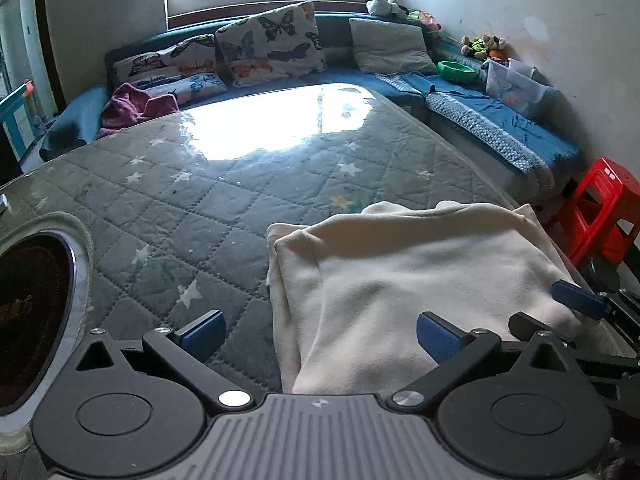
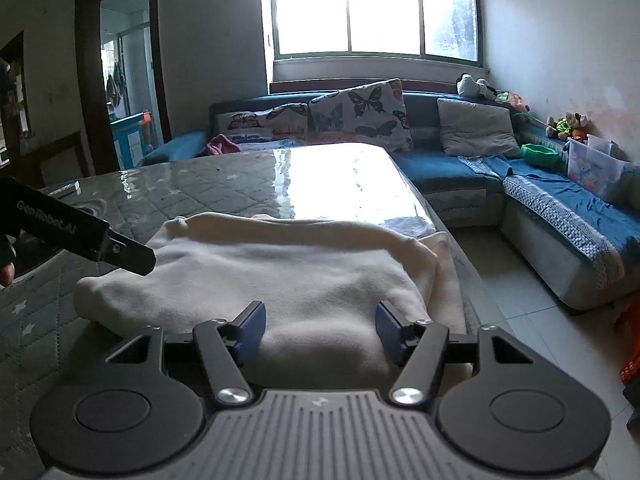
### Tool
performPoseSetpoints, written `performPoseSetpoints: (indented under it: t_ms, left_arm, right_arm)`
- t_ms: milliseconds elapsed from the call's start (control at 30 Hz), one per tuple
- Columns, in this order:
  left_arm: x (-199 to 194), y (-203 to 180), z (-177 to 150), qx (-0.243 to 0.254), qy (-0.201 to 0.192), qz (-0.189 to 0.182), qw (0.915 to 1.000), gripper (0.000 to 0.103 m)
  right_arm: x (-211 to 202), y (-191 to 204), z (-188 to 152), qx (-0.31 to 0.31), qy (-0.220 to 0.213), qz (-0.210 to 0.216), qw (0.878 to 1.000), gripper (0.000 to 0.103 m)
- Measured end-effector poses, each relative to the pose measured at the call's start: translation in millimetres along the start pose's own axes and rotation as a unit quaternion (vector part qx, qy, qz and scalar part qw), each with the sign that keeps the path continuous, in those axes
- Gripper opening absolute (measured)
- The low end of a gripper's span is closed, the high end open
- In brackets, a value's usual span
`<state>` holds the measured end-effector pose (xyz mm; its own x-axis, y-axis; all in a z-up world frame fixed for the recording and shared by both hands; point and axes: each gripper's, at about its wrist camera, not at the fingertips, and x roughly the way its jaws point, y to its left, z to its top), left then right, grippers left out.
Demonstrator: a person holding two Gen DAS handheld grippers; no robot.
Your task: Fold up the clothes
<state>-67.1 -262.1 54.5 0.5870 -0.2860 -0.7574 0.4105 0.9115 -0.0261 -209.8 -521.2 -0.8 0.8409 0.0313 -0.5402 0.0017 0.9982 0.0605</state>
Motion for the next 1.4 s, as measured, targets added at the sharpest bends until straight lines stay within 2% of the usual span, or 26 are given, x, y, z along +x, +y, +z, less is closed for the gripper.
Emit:
performPoseSetpoints:
  t_ms: [167,767,1400]
  left_arm:
    - [-8,-1,1,-0.004,-0.007,0.003,1.0,0.103]
    - [-18,-10,3,0.009,-0.016,0.026,0.9995,0.103]
    - [-26,-18,5,0.031,-0.032,0.04,0.9982,0.103]
  right_arm:
    - [1,2,-3,-0.005,-0.005,0.0,1.0,0.075]
    - [4,3,-7,-0.006,-0.011,0.011,1.0,0.094]
    - [3,4,-8,-0.01,-0.008,0.015,1.0,0.1]
